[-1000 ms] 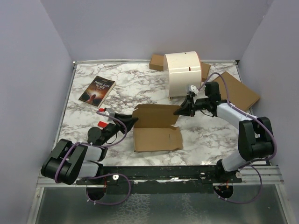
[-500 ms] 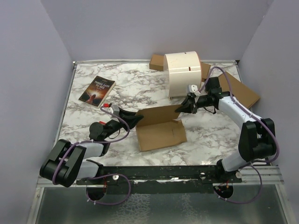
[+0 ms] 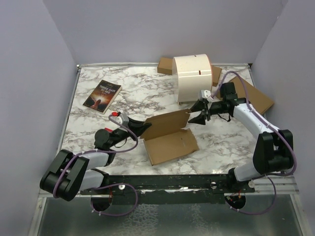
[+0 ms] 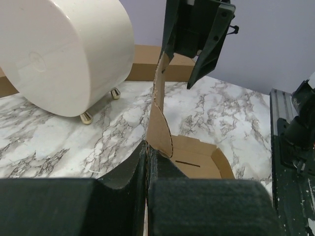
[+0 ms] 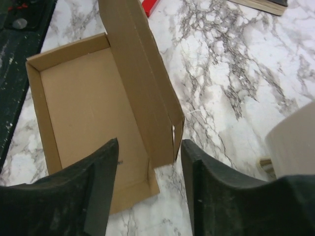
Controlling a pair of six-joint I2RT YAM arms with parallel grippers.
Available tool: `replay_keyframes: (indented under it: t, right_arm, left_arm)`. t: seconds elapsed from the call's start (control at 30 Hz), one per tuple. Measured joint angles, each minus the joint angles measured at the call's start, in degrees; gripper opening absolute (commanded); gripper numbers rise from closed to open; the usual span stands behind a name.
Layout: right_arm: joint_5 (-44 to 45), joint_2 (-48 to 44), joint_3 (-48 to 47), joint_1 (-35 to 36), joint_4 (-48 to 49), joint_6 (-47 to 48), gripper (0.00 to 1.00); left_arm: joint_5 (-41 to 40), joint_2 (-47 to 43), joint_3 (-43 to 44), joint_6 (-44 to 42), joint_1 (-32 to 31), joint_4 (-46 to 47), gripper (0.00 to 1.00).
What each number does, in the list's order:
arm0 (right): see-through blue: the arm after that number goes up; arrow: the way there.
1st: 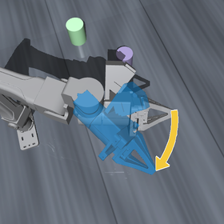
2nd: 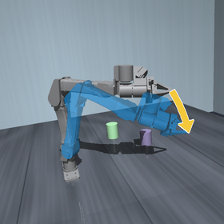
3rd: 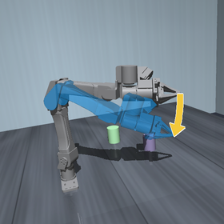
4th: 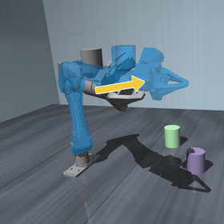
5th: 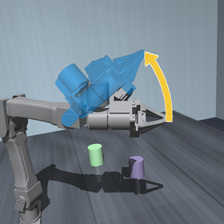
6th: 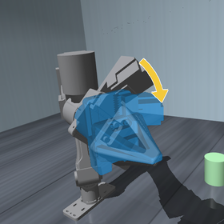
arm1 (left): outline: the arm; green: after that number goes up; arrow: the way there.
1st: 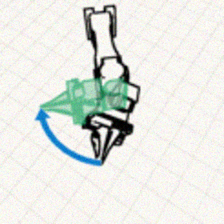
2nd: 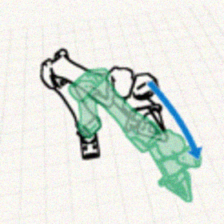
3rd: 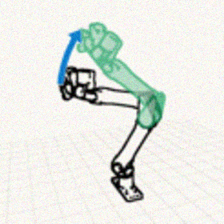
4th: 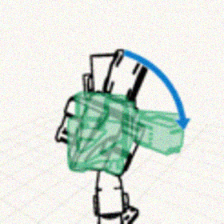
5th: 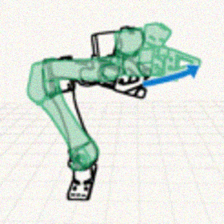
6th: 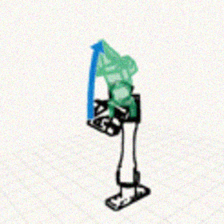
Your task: Fold the paper box
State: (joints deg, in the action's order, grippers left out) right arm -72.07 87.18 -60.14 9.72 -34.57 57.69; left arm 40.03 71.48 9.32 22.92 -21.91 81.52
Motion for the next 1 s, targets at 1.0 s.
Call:
replay_keyframes:
  t: [1.0]
  right_arm:
    - [21.11, -6.01, 21.53, 6.62, 18.4, 12.13, 0.47]
  left_arm:
    - [-1.2, 2.05, -4.79, -4.39, -0.72, 6.71, 0.0]
